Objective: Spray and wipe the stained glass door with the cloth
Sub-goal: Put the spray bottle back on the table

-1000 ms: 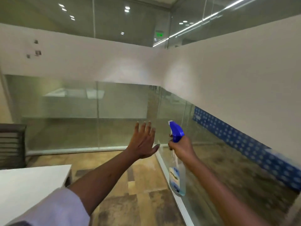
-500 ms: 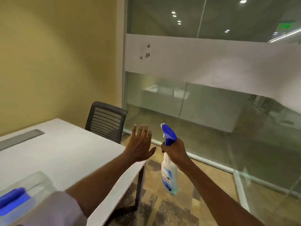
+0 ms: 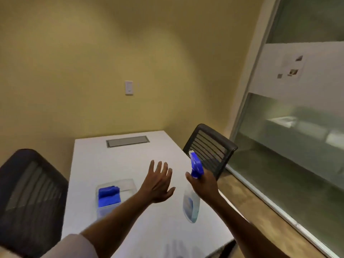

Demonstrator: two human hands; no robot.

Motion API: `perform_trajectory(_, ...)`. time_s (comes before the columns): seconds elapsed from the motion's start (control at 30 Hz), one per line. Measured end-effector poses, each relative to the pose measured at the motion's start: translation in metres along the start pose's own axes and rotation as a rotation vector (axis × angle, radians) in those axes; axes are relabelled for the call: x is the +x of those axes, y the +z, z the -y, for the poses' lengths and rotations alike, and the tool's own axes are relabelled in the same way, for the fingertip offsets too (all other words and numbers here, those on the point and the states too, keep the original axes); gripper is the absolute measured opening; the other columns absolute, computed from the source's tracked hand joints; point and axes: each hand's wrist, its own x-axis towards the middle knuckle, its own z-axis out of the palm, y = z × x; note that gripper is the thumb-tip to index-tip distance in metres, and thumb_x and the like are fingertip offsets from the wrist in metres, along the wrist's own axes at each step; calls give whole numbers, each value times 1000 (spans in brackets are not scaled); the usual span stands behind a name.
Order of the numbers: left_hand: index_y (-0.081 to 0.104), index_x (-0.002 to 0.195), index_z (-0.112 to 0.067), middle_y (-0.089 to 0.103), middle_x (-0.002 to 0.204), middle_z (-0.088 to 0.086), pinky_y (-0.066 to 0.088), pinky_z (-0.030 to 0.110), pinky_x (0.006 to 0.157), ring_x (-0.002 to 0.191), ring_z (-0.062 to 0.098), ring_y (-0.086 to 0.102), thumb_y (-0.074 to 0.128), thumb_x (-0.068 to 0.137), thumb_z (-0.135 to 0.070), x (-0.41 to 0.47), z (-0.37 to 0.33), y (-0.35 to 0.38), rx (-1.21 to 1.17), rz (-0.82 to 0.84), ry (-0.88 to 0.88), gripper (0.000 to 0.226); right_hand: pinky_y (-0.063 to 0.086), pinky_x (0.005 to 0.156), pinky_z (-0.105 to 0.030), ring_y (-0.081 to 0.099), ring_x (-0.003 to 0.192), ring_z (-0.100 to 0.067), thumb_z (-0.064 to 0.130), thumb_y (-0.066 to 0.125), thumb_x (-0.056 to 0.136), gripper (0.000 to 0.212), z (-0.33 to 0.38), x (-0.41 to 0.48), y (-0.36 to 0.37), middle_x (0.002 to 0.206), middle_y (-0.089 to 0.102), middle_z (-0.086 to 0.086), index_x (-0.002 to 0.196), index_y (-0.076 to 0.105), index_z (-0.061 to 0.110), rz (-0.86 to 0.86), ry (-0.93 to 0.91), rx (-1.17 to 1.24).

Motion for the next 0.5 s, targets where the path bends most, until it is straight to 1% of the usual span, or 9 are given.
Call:
perform_trajectory(0.1, 36, 140, -7, 35, 149, 25, 15, 67, 112, 137, 46, 32, 28, 90, -60, -7, 47, 26, 22, 66, -70, 74, 44, 64, -21, 60, 70, -12, 44, 67, 85, 29, 1, 28, 49, 81, 63, 3, 95, 59, 17, 65, 1, 38)
perform_trajectory(0.17, 42, 135, -5, 41, 145, 26, 20, 68, 109, 131, 47, 39, 30, 89, -59, -12, 78, 47, 46, 118, -105, 72, 40, 59, -18, 57, 66, -10, 41, 69, 84, 28, 2, 44, 80, 78, 63, 2, 91, 60, 16, 136, -19, 67)
perform_trajectory(0.23, 50, 128, -4, 50, 137, 27, 27, 69, 104, 122, 47, 48, 33, 86, -57, -17, 104, 68, 74, 206, -145, 70, 41, 58, -20, 56, 65, -13, 36, 73, 82, 27, 2, 58, 107, 75, 64, 0, 87, 61, 12, 177, -19, 124)
perform_trajectory(0.3, 53, 124, -3, 52, 134, 26, 31, 69, 99, 115, 48, 51, 35, 82, -57, -22, 128, 91, 97, 285, -181, 70, 43, 59, -24, 55, 63, -15, 31, 74, 81, 25, -1, 72, 135, 71, 63, -1, 82, 60, 11, 199, -3, 168)
perform_trajectory(0.4, 54, 123, -3, 51, 134, 27, 32, 70, 95, 111, 49, 52, 46, 79, -56, -28, 158, 123, 139, 341, -216, 69, 44, 59, -26, 54, 62, -16, 32, 74, 81, 25, -6, 92, 172, 69, 62, 0, 79, 58, 12, 241, 3, 156)
perform_trajectory(0.5, 58, 117, -3, 56, 129, 27, 36, 68, 91, 104, 48, 56, 57, 72, -56, -32, 179, 151, 148, 396, -250, 69, 43, 59, -23, 56, 64, -15, 31, 73, 83, 24, -13, 112, 202, 71, 62, -1, 82, 57, 13, 274, -8, 146)
